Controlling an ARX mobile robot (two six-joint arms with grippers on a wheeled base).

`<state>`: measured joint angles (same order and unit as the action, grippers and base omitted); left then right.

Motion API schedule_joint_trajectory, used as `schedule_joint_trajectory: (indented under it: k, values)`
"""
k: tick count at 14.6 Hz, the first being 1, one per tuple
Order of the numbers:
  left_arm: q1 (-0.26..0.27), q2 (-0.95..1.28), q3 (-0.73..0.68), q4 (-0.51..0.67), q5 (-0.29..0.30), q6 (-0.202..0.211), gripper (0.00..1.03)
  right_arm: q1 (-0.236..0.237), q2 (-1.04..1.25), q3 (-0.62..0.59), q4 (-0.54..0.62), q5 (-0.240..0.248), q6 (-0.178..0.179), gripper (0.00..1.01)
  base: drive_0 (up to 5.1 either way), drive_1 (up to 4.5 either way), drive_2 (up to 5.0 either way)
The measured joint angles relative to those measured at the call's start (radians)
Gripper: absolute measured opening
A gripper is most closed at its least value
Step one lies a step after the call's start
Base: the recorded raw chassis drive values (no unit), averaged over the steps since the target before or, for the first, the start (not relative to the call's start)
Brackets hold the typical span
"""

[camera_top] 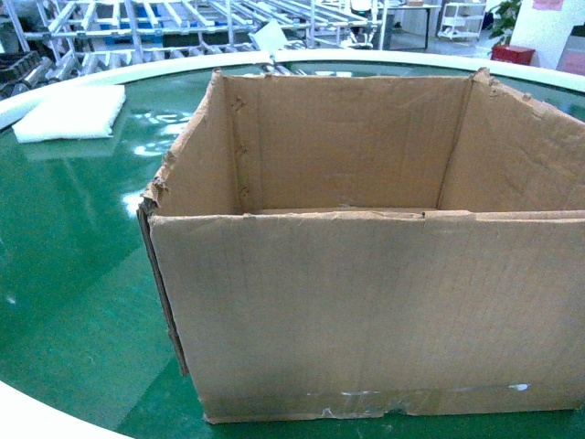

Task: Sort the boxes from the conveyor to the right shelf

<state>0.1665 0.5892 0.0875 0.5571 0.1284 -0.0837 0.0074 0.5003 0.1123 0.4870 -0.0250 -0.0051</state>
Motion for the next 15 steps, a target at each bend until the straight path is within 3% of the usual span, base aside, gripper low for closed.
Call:
schedule_joint_trajectory:
  k: [1, 2, 4, 5, 8, 12, 13, 15]
  values:
    - [-0.022, 0.119, 0.094, 0.074, 0.0, 0.0, 0.98, 0.008, 0.11, 0.073, 0.075, -0.002, -0.01, 0.98, 0.0, 0.0, 0.0]
    - [-0.062, 0.219, 0.197, 0.066, -0.006, -0.002, 0.98, 0.037, 0.208, 0.15, 0.07, 0.0, -0.023, 0.98, 0.0, 0.0, 0.0]
    - [-0.109, 0.3, 0.311, -0.012, -0.029, -0.022, 0.98, 0.088, 0.333, 0.26, 0.013, -0.001, -0.048, 0.98, 0.0, 0.0, 0.0]
    - [-0.14, 0.354, 0.401, -0.07, -0.056, -0.045, 0.98, 0.127, 0.414, 0.343, -0.049, -0.01, -0.079, 0.98, 0.0, 0.0, 0.0]
    - [-0.222, 0.513, 0.64, -0.202, -0.062, -0.087, 0.98, 0.204, 0.639, 0.617, -0.22, -0.001, -0.15, 0.98, 0.0, 0.0, 0.0]
    - [-0.256, 0.74, 0.877, -0.453, -0.016, -0.166, 0.98, 0.202, 0.922, 0.893, -0.411, 0.027, -0.176, 0.98, 0.0, 0.0, 0.0]
    - [-0.266, 0.807, 0.931, -0.496, 0.034, -0.175, 0.98, 0.202, 0.989, 0.935, -0.438, 0.04, -0.176, 0.98, 0.0, 0.0, 0.0]
    - [-0.294, 0.843, 0.943, -0.554, 0.062, -0.171, 0.98, 0.202, 1.017, 0.939, -0.457, 0.054, -0.172, 0.98, 0.0, 0.0, 0.0]
